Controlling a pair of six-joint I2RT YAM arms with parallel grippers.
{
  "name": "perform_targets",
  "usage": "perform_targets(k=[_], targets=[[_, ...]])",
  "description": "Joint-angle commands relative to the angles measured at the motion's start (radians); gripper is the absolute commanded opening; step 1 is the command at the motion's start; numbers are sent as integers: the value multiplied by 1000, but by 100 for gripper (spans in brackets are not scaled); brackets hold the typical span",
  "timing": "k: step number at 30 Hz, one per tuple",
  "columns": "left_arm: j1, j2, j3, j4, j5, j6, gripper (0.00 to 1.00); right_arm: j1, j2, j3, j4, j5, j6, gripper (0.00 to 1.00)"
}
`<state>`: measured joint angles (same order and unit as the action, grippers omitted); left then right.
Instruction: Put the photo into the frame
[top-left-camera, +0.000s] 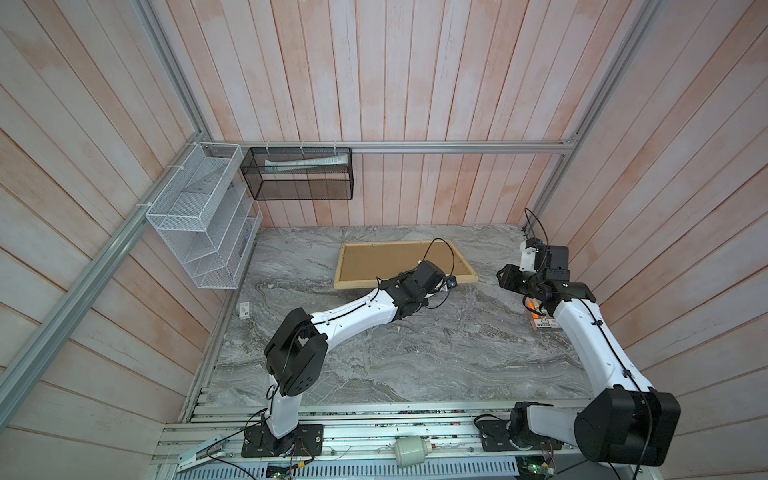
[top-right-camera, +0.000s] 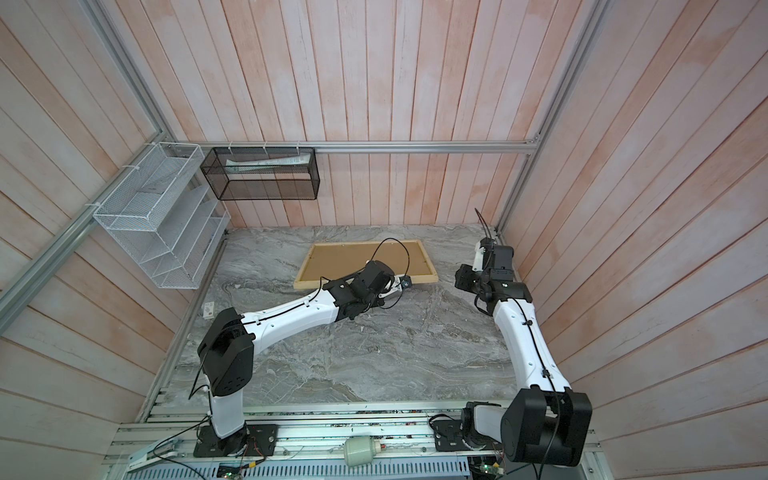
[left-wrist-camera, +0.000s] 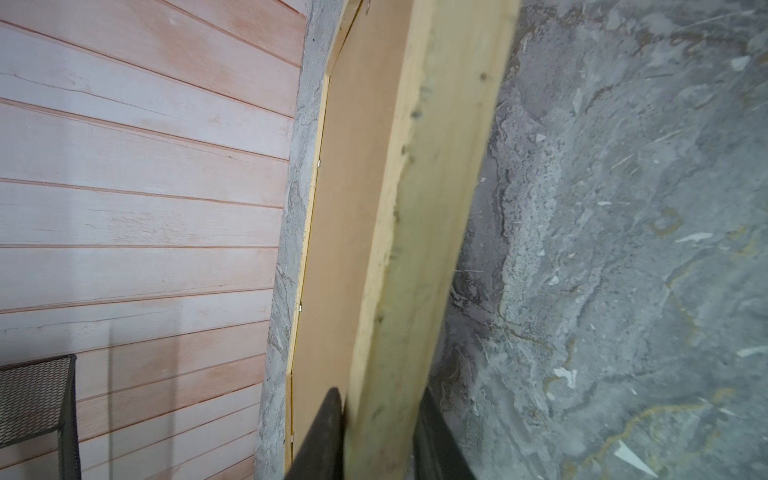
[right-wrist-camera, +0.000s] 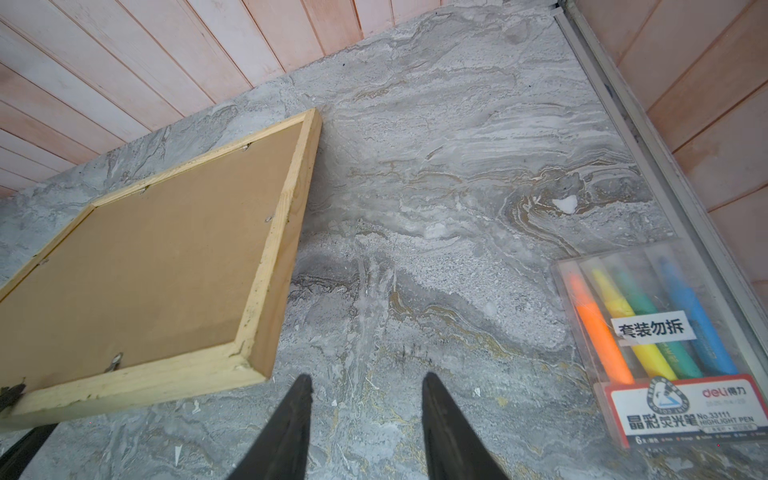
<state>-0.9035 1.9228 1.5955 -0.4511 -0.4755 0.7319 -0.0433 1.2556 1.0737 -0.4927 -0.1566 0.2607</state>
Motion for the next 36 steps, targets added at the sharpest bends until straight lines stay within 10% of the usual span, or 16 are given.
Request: perform_targets(k=[1,26,36], targets=[[15,-17,87,-41,37,-75,0,-12,-22,-24,14,-20,-2,45],[110,182,787,-536,374,-81,0,-27,-25,-34,19,-63,-9,45],[177,152,852,-535,506,-116,0,-31,-12,-34,30,-84,-9,45]])
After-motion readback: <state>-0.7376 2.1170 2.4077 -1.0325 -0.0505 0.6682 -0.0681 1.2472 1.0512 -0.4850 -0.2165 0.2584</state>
